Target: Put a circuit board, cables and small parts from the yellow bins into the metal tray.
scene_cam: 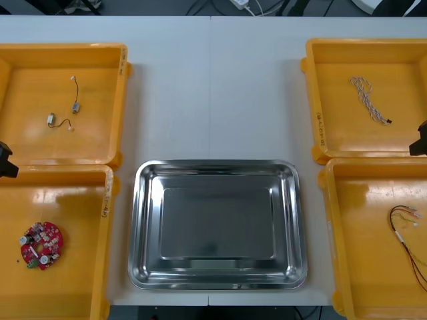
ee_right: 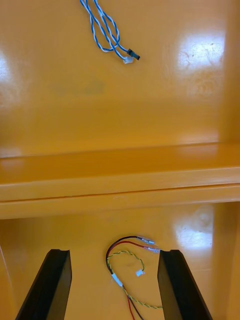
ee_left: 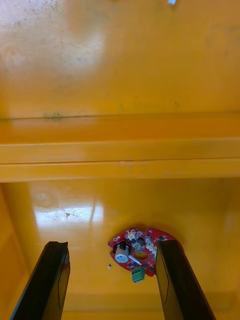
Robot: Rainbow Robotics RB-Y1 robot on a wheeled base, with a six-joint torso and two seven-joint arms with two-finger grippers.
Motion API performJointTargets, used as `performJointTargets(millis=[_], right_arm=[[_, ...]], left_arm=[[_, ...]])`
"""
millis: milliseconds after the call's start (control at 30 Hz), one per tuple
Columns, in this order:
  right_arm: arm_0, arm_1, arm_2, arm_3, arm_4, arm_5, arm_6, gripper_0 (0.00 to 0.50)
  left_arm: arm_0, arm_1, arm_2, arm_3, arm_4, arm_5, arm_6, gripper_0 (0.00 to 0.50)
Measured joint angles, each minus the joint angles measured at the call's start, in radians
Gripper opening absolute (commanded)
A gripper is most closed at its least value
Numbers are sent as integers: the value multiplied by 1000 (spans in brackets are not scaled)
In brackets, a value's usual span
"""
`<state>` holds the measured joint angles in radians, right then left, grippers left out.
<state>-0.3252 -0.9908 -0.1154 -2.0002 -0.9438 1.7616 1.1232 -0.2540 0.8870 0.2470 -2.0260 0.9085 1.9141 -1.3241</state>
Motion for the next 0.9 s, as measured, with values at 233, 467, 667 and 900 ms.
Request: performJointTargets(millis=[233, 467, 667, 900], right_arm=[[7, 0, 0, -31, 28, 29, 0, 500], [47, 0, 0, -33, 15, 28, 1, 500], [101, 0, 0, -44, -6, -18, 22, 500], [192, 0, 0, -117, -8, -71, 24, 500]], left_arm=[[0, 0, 0, -4, 10, 0, 0, 500], [26, 0, 8, -55, 21, 0, -8, 500], [100, 2, 36, -111, 40, 0, -198, 500], [178, 16, 40, -179, 53, -3, -282, 500]])
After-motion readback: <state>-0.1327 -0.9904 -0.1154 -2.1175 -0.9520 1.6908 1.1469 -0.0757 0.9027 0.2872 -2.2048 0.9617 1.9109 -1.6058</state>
